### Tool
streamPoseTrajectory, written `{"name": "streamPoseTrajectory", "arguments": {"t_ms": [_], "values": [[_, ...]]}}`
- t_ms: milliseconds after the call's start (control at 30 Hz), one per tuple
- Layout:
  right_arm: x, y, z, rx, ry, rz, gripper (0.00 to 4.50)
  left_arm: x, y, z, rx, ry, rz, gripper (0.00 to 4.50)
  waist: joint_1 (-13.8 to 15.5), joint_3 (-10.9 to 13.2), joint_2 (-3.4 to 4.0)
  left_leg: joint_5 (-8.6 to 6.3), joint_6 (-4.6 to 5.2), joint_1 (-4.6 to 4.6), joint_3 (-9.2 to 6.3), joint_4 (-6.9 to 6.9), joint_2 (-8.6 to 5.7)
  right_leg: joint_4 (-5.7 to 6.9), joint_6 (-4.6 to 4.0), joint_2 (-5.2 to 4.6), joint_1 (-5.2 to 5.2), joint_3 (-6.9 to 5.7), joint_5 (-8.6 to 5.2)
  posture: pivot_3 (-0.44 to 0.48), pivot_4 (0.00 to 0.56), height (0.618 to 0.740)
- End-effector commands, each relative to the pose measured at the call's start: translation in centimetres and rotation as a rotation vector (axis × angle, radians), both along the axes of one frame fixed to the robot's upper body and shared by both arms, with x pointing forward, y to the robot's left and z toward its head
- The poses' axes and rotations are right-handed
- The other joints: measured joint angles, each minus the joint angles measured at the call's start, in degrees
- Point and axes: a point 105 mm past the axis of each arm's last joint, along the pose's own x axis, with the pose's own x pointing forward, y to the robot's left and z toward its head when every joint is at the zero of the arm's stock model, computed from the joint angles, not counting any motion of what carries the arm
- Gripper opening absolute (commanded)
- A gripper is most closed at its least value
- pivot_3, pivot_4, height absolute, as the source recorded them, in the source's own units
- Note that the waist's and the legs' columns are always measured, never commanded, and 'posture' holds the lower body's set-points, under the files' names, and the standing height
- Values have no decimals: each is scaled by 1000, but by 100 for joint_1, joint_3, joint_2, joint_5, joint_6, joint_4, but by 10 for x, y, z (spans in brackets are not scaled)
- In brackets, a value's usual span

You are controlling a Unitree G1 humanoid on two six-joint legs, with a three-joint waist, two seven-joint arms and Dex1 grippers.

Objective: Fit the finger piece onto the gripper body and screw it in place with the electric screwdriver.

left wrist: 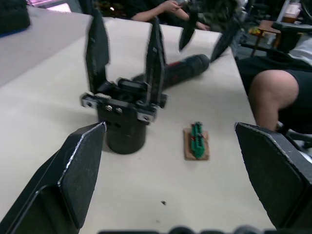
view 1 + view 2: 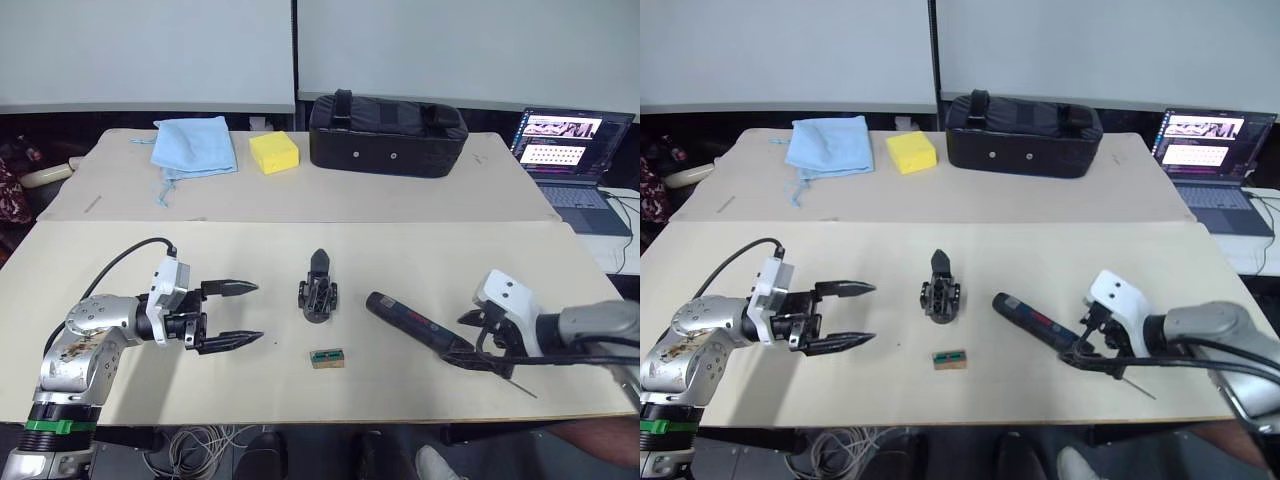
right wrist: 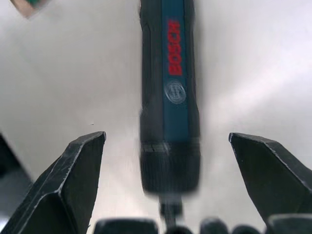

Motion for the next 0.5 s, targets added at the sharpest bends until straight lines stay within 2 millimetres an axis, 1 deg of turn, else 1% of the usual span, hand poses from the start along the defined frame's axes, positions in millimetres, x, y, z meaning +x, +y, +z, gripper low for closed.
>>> {"name": "streamPoseTrajectory", "arguments": {"t_ms": [33,133,200,267,333,433,500], "values": [[-1,2,-2,-88,82,-11,4488,-8,-5,3,42,-40,-63,4500,-14,0,0,0,0,-1,1,0,0,0,-1,0,-2,0,0,0,150,740],[0,5,-4,-164,121,-4,4488,-10,-8,1,41,-40,-73,4500,-19,0,0,0,0,-8,1,-1,1,0,-2,0,-9,-2,0,0,150,740],[6,12,-4,-177,132,-11,4488,-13,-11,-1,38,-35,-78,4500,-25,0,0,0,0,-11,2,-1,0,0,-2,-2,-13,0,0,0,150,740],[10,16,-7,-201,145,-12,4488,-15,-13,-3,36,-31,-79,4500,-34,0,0,0,0,-11,3,0,0,0,-1,-3,-14,0,1,0,150,740],[12,10,-13,-287,144,-25,4488,-17,-15,-4,35,-27,-80,4500,-46,0,0,0,0,-11,3,0,0,0,-2,-3,-14,0,1,0,150,740],[19,20,-15,-265,144,-24,4488,-19,-17,-4,32,-23,-76,4500,-44,0,0,-1,0,-13,4,0,0,-1,-2,-4,-16,-1,1,0,150,740],[22,22,-16,-280,135,-9,4488,-19,-16,-4,33,-21,-71,4500,-47,0,0,0,1,-14,4,0,0,1,-2,-1,-16,0,1,0,150,740]]}}
